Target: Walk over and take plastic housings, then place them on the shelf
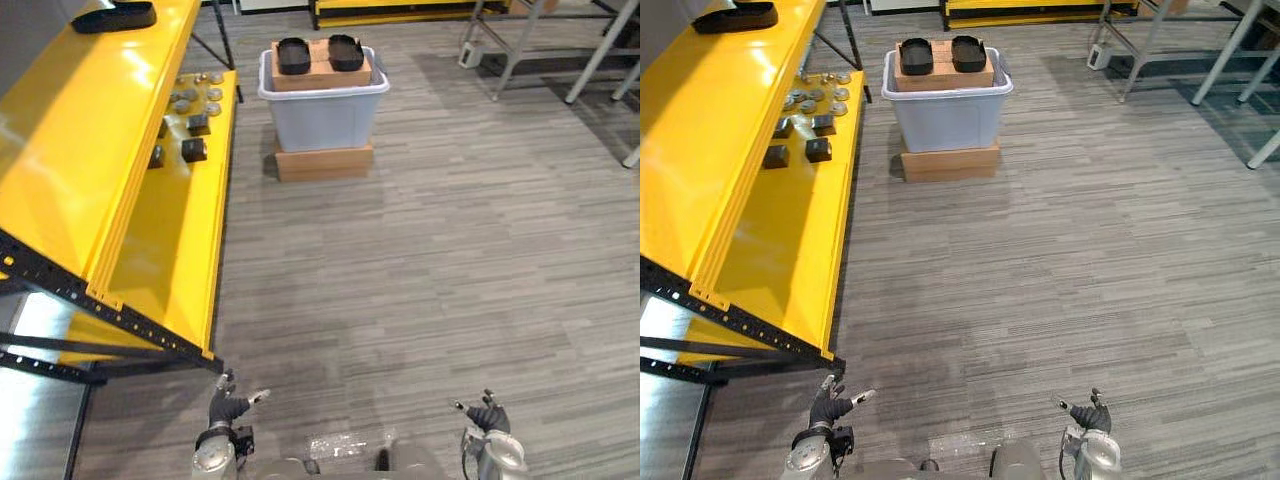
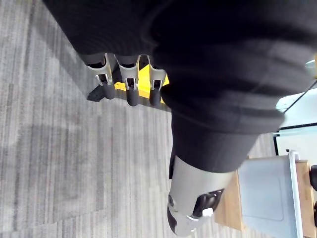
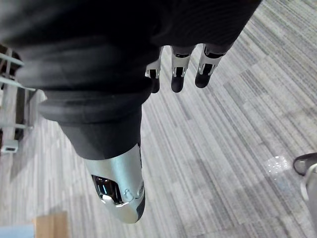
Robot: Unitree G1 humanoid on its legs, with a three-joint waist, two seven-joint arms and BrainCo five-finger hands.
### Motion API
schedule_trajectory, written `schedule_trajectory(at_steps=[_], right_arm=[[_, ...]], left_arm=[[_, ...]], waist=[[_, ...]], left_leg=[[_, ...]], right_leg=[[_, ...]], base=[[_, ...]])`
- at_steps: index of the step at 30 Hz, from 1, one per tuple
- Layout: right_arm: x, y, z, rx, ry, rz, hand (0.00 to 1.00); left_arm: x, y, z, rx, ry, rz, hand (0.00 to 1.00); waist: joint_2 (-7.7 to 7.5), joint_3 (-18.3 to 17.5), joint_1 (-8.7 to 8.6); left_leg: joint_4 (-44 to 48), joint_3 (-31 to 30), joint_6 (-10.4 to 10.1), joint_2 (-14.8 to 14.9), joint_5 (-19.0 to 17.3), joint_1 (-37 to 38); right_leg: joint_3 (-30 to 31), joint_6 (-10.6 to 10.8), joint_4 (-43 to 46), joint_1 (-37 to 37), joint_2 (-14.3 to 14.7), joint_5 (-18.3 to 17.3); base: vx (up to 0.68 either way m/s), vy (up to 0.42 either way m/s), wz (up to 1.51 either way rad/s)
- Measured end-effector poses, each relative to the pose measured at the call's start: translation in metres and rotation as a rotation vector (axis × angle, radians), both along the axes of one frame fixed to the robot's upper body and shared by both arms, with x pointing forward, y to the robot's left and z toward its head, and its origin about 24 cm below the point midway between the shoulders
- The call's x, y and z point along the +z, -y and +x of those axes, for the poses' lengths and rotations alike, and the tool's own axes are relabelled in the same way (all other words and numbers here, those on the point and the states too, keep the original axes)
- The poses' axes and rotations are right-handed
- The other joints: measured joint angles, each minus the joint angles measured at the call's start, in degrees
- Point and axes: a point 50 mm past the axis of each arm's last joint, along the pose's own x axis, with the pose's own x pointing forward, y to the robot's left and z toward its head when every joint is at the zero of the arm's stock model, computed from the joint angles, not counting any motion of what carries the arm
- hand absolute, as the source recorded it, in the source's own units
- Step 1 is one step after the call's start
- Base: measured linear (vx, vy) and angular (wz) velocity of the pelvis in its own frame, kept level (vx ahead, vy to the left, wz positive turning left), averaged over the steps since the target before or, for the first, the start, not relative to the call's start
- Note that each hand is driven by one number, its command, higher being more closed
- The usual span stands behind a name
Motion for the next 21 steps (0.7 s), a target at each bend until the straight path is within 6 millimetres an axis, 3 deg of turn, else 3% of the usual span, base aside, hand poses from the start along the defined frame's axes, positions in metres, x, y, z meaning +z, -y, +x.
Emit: schedule_trajectory(at_steps=[2,3,4,5,6,7,8,9,10,11,12,13,14,16,18,19,21], right_arm=[[0.01,0.007,0.014,0.051,0.039,-0.046,0.0],[0.017,0.01,0.02,0.062,0.068,-0.065,0.0],[0.018,0.01,0.022,0.066,0.077,-0.07,0.0],[0.02,0.01,0.02,0.08,0.081,-0.083,0.0],[0.024,0.016,0.023,0.103,0.086,-0.113,0.0],[0.026,0.016,0.029,0.107,0.096,-0.115,0.0],[0.028,0.012,0.036,0.113,0.114,-0.107,0.0],[0.028,0.009,0.038,0.132,0.116,-0.1,0.0],[0.027,0.007,0.037,0.142,0.113,-0.097,0.0],[0.025,0.002,0.037,0.172,0.106,-0.089,0.0],[0.024,-0.003,0.037,0.178,0.107,-0.076,0.0],[0.023,-0.005,0.037,0.176,0.109,-0.069,0.0],[0.021,-0.007,0.035,0.167,0.11,-0.057,0.0],[0.021,-0.006,0.034,0.15,0.112,-0.051,0.0],[0.02,-0.005,0.033,0.142,0.109,-0.05,0.0],[0.019,-0.005,0.033,0.14,0.103,-0.046,0.0],[0.015,-0.004,0.03,0.112,0.089,-0.03,0.0]], left_arm=[[0.006,0.006,0.016,-0.01,0.043,-0.011,0.0],[0.011,0.006,0.026,-0.016,0.072,-0.009,0.0],[0.012,0.005,0.027,-0.015,0.077,-0.003,0.0],[0.012,-0.001,0.026,-0.016,0.074,0.016,0.0],[0.01,0.002,0.026,-0.01,0.062,0.005,0.0],[0.01,0.005,0.029,-0.016,0.068,-0.003,0.0],[0.011,0.008,0.031,-0.017,0.077,-0.015,0.0],[0.009,0.014,0.03,-0.015,0.073,-0.033,0.0],[0.007,0.016,0.029,-0.013,0.066,-0.04,0.0],[0.002,0.018,0.021,-0.007,0.041,-0.05,0.0],[0.0,0.018,0.016,-0.001,0.027,-0.054,0.0],[-0.001,0.017,0.014,0.005,0.021,-0.056,0.0],[-0.002,0.017,0.011,0.014,0.013,-0.059,0.0],[-0.004,0.016,0.008,0.02,0.006,-0.058,0.0],[-0.004,0.016,0.008,0.021,0.006,-0.06,0.0],[-0.004,0.017,0.008,0.02,0.006,-0.062,0.0],[-0.004,0.02,0.007,0.025,0.003,-0.073,0.0]], waist=[[2.72,1.9,-0.37],[2.88,2.9,-0.81],[2.62,2.8,-0.98],[0.98,2.5,-1.38],[1.88,3.2,-1.96],[2.81,3.7,-2.02],[2.77,3.8,-2.79],[2.74,3.8,-2.78],[2.76,3.9,-2.79],[2.96,4.2,-2.47],[2.99,4.7,-2.19],[2.81,4.9,-1.71],[1.98,5.6,-0.88],[0.7,6.3,0.32],[-0.29,6.8,0.74],[-0.14,6.9,1.3],[-0.4,7.1,2.5]], left_leg=[[-2.6,-0.7,-1.6,3.9,0.3,2.8],[-2.7,-1.6,-4.1,5.1,0.7,3.8],[-2.9,-1.6,-5.3,5.2,0.8,4.4],[-3.3,-1.7,-7.1,4.9,0.4,6.5],[-2.3,-2.5,-8.9,5.7,-0.7,9.1],[-0.9,-2.4,-10.2,6.9,0.0,8.7],[3.0,-2.8,-14.6,6.8,3.7,7.4],[9.4,-3.0,-13.4,6.7,10.2,5.5],[14.0,-2.9,-13.4,6.9,14.1,4.0],[26.1,-3.0,-14.1,8.7,21.2,-0.7],[40.8,-1.8,-13.2,12.1,19.4,-5.9],[46.4,-0.6,-12.1,13.8,18.0,-8.3],[53.2,1.7,-8.7,15.7,15.2,-12.7],[52.4,3.6,-7.6,15.1,11.6,-19.1],[42.8,4.6,-7.7,12.4,9.1,-25.7],[33.3,4.5,-7.5,9.8,8.8,-28.5],[13.4,1.6,-9.5,4.6,11.4,-29.4]], right_leg=[[-4.3,-2.8,-9.9,-4.4,3.8,2.6],[-4.8,-3.2,-17.3,-6.8,6.1,7.3],[-4.6,-3.6,-22.3,-7.2,7.1,10.8],[-3.3,-5.7,-30.6,-7.0,8.9,18.3],[-2.7,-10.6,-27.1,-7.4,9.1,24.4],[-2.8,-11.8,-24.2,-8.0,9.3,22.3],[-2.9,-11.9,-19.7,-8.4,8.3,17.7],[-3.1,-11.3,-18.2,-6.3,8.1,14.1],[-3.1,-11.2,-18.8,-4.4,8.4,12.8],[-2.7,-10.9,-22.4,1.2,9.1,11.3],[-2.7,-11.3,-26.4,7.2,10.9,10.7],[-2.6,-11.5,-28.4,10.2,11.6,10.5],[-2.1,-11.6,-32.7,16.5,12.6,10.3],[-1.5,-11.4,-38.4,23.5,12.8,10.2],[-1.3,-10.6,-41.8,27.6,12.6,9.7],[-0.5,-10.3,-43.3,29.6,12.4,9.5],[1.2,-8.7,-45.8,33.0,11.8,8.5]], base=[[0.51,-0.029,0.34],[0.65,-0.061,0.43],[0.75,-0.118,0.38],[0.71,-0.153,0.34],[0.71,-0.153,0.26],[0.66,-0.171,0.26],[0.64,-0.204,0.17],[0.65,-0.247,0.22],[0.68,-0.273,0.15],[0.64,-0.222,0.07],[0.62,-0.192,-0.01],[0.58,-0.154,-0.08],[0.56,-0.164,-0.09],[0.62,-0.17,-0.03],[0.47,-0.076,-0.04],[0.47,0.008,-0.35],[0.48,0.06,-0.45]])
